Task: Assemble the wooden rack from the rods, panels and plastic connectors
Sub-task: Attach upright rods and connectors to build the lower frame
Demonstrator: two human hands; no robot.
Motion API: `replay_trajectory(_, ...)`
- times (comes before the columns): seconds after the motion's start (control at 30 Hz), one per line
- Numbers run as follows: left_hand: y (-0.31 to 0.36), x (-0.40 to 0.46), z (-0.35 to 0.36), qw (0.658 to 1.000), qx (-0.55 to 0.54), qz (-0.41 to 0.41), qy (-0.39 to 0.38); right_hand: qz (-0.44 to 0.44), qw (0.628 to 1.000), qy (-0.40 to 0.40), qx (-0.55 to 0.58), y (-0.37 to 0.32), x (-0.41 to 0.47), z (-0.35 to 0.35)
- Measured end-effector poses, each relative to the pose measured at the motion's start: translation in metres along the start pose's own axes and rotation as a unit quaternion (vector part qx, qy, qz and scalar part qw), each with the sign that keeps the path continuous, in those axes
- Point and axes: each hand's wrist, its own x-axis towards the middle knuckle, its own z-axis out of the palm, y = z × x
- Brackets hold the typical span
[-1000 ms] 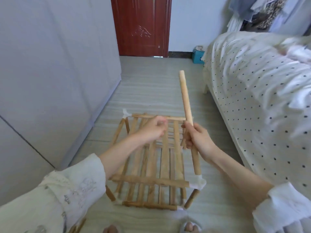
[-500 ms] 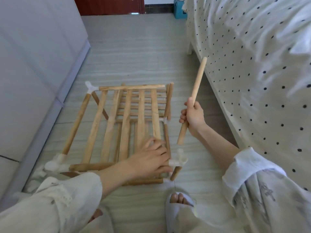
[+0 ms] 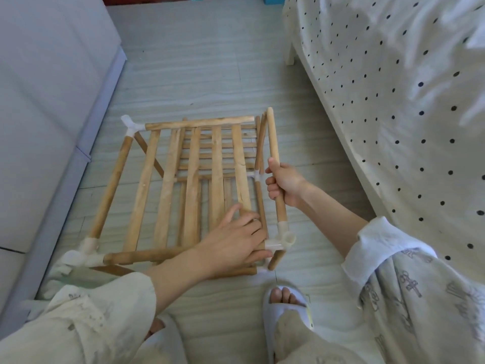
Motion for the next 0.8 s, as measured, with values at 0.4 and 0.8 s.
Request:
replay_trajectory(0.4, 0.000, -0.009, 0.003, 1.000, 0.010, 0.026, -0.003, 0.065, 0.986, -0.038, 0.147, 0.026, -0.014, -0.006)
replay_trajectory(0.8, 0.005, -0.011, -0.002, 0.998, 0.004, 0.042, -0.042, 0.066, 0.980, -0.028, 0.184, 0.036, -0.022, -0.006)
